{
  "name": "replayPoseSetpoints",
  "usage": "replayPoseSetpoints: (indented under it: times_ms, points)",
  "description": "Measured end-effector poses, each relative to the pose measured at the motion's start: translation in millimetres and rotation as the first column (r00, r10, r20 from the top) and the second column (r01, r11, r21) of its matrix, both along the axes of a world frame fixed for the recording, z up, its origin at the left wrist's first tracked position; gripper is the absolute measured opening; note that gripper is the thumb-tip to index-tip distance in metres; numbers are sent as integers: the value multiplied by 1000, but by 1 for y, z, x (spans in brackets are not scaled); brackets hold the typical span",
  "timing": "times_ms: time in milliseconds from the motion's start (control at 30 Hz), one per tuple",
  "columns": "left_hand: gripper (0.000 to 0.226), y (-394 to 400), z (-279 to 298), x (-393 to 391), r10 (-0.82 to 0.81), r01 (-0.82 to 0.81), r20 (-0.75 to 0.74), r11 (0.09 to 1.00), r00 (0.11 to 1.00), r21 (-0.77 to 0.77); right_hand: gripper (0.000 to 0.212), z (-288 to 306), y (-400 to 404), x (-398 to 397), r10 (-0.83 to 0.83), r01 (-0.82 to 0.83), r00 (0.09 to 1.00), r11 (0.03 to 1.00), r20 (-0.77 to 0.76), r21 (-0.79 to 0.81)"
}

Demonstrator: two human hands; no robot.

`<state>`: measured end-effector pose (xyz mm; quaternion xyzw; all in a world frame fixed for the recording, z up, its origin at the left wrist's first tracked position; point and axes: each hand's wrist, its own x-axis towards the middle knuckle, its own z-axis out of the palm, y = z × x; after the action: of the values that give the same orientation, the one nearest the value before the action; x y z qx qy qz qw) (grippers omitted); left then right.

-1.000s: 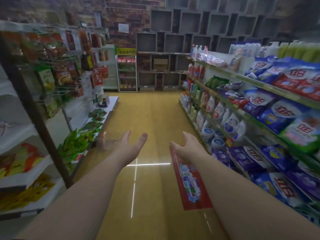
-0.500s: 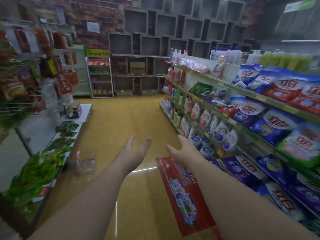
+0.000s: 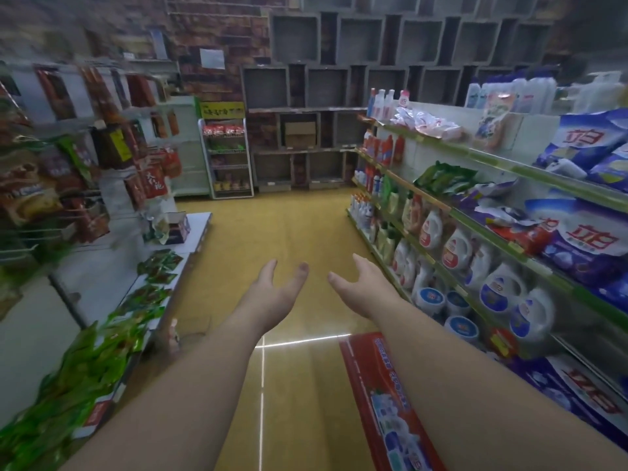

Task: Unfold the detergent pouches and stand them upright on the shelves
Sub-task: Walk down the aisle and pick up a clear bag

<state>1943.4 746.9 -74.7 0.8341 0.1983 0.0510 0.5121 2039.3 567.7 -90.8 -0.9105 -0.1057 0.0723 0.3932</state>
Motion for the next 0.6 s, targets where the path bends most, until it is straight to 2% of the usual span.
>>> replayPoseSetpoints:
  times_ms: [133, 233, 367, 600]
  points:
    - [118, 30, 1, 78, 104, -104, -25, 994, 994, 18, 94, 7, 26, 92, 36, -36, 999, 999, -7, 3]
    - [118, 52, -4, 119, 161, -163, -40, 986, 986, -46, 92, 8, 61, 150, 88, -89, 996, 996, -15, -9]
    - [98, 85, -16, 161, 216, -219, -97, 976, 972, -17, 94, -4, 119, 205, 158, -159, 987, 987, -17, -35]
    - [112, 184, -44, 243, 264, -275, -119, 958, 957, -82, 92, -27, 205, 287, 203, -206, 978, 977, -52, -60]
